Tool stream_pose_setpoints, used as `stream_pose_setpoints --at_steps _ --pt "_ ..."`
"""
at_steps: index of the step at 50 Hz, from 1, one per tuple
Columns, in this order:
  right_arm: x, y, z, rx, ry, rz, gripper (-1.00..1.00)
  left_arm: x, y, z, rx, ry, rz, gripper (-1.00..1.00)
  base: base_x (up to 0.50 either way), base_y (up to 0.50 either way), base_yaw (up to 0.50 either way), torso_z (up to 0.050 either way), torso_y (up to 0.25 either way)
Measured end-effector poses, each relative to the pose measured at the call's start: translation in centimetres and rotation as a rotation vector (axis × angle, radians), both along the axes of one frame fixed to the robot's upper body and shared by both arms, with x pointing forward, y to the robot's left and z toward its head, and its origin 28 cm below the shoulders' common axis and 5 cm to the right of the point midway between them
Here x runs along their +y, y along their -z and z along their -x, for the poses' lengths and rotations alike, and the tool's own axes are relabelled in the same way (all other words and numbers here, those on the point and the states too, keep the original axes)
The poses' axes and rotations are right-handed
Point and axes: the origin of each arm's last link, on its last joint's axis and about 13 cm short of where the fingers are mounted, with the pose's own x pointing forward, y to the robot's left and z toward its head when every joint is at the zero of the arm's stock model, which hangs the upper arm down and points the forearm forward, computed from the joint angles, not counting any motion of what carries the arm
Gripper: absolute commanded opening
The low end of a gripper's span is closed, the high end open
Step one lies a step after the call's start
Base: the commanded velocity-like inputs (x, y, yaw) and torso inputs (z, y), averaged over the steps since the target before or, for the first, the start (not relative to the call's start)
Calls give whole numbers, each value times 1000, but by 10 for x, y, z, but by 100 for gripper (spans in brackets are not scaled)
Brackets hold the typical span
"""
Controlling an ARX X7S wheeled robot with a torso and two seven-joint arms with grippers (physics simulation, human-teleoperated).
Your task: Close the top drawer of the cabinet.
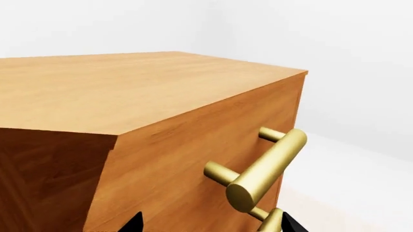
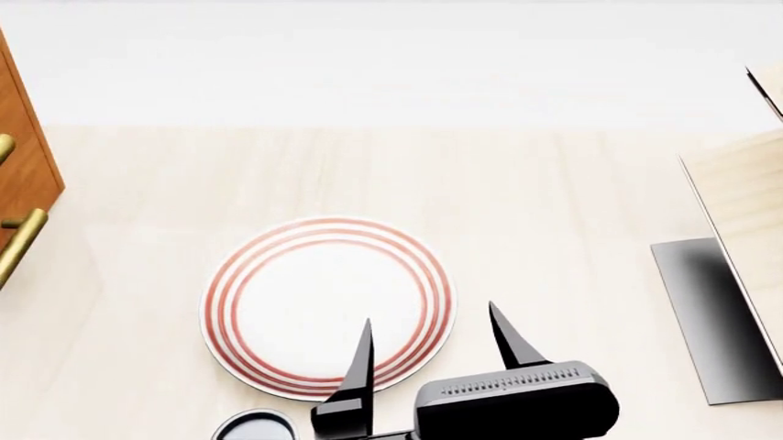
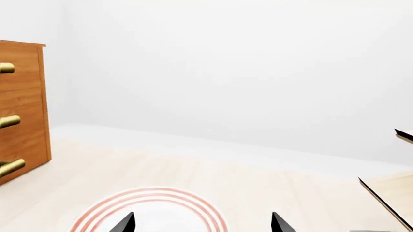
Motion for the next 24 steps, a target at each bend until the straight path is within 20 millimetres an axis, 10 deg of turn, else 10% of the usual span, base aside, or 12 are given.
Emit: stream_pose_setpoints --at_steps 24 --pt "5 8 4 31 -12 10 100 -3 -1 -12 -10 34 70 100 7 9 11 0 0"
